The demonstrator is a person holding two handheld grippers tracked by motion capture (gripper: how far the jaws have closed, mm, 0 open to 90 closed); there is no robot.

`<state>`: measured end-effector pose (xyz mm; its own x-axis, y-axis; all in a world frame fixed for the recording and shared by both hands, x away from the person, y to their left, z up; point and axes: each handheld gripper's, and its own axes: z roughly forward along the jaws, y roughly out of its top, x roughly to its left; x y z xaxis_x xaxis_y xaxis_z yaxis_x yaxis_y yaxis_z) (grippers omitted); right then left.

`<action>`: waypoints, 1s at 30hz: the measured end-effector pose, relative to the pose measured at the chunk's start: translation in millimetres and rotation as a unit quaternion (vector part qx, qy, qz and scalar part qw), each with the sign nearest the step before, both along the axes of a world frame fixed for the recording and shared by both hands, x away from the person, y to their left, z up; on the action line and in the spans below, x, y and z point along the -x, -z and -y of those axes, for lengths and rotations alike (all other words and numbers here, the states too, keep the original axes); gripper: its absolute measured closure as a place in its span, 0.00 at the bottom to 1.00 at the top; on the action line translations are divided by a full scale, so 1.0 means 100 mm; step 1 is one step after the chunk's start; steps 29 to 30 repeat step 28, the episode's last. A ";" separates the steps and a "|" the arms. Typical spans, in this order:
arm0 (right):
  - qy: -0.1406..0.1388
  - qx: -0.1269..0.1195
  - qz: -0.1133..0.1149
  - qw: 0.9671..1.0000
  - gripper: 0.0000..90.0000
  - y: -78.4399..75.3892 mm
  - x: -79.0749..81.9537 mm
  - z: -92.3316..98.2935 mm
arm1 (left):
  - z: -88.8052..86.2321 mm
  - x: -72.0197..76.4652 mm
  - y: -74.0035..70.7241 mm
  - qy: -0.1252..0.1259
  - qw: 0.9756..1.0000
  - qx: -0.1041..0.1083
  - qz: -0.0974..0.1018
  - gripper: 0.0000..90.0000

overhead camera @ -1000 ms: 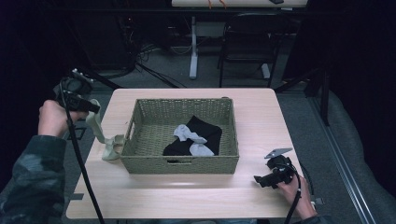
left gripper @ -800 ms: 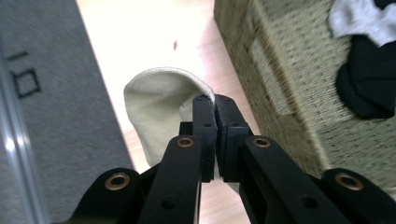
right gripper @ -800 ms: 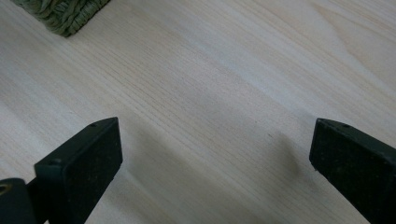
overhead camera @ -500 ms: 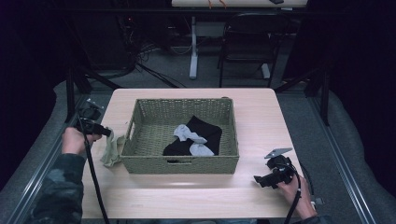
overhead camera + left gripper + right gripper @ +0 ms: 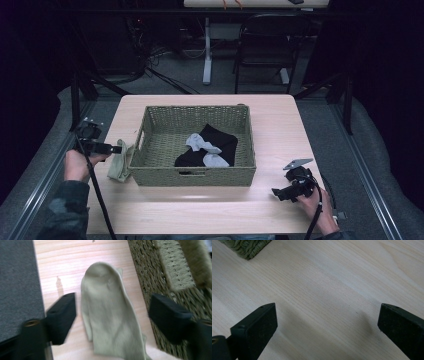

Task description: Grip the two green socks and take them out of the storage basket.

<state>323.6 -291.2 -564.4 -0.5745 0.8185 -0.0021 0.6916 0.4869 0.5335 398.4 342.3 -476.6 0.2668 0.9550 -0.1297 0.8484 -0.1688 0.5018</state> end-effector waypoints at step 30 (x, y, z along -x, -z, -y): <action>-0.006 -0.006 -0.001 1.000 0.02 0.01 -0.01 -0.03 | 0.21 0.98 0.66 -0.016 0.999 -0.035 0.019 0.00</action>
